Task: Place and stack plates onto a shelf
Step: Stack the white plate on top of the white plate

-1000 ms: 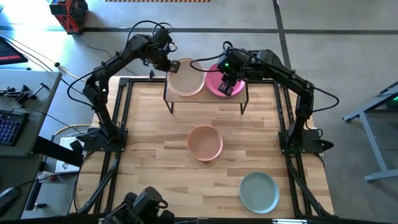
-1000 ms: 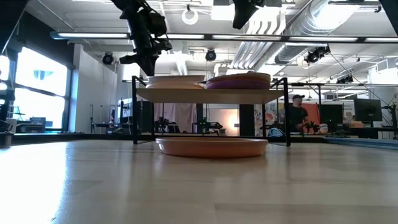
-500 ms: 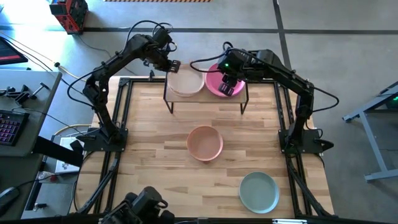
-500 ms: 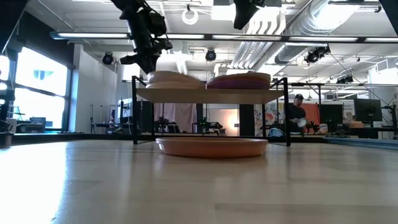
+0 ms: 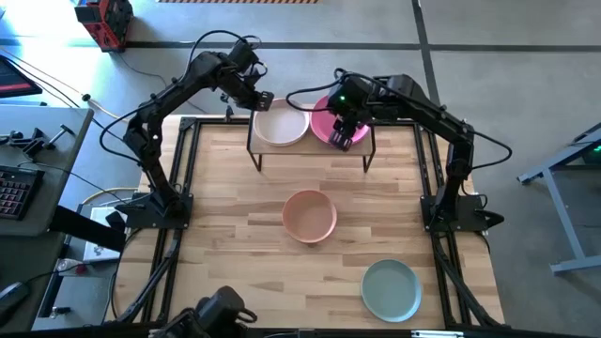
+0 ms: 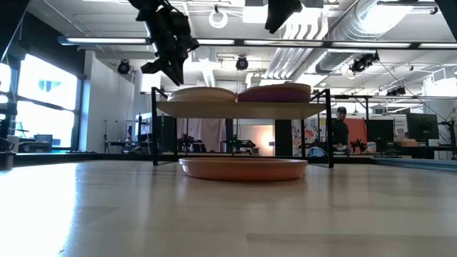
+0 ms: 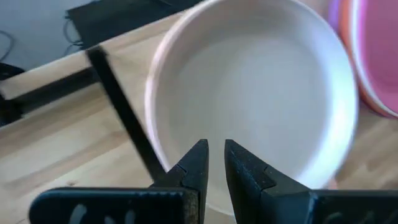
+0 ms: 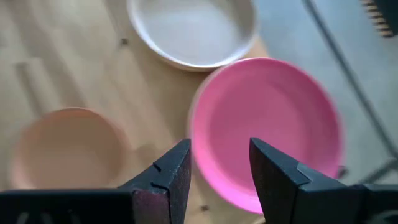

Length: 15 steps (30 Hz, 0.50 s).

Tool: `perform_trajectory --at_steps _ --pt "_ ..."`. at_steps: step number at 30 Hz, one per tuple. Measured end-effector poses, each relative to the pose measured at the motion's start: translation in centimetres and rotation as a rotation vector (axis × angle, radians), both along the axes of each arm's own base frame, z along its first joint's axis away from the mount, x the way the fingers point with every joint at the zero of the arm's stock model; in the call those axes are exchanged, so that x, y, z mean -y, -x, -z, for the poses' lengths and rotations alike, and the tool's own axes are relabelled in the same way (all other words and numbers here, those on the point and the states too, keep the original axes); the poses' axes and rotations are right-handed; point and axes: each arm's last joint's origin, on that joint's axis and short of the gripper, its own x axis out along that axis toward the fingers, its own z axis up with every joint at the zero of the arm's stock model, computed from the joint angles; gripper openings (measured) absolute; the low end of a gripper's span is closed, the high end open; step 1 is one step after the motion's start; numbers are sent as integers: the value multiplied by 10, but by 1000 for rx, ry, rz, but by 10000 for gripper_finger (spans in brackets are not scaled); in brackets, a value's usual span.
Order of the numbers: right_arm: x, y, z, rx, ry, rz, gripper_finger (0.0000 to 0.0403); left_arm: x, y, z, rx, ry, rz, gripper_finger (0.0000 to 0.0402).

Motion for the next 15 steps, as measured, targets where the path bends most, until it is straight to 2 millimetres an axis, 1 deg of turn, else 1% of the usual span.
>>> perform_trajectory --at_steps 3,8,11,15 --pt "-2 -1 0 34 -78 8 138 12 -9 -4 26 7 49 40" --pt "-4 -1 1 58 -152 -2 138 38 -33 -7 52 -19 165 40" --pt "-4 -1 1 60 -161 -4 138 53 -51 -6 76 -56 256 40" --pt "-4 -1 1 57 -166 3 138 68 -66 -7 108 -78 324 39"
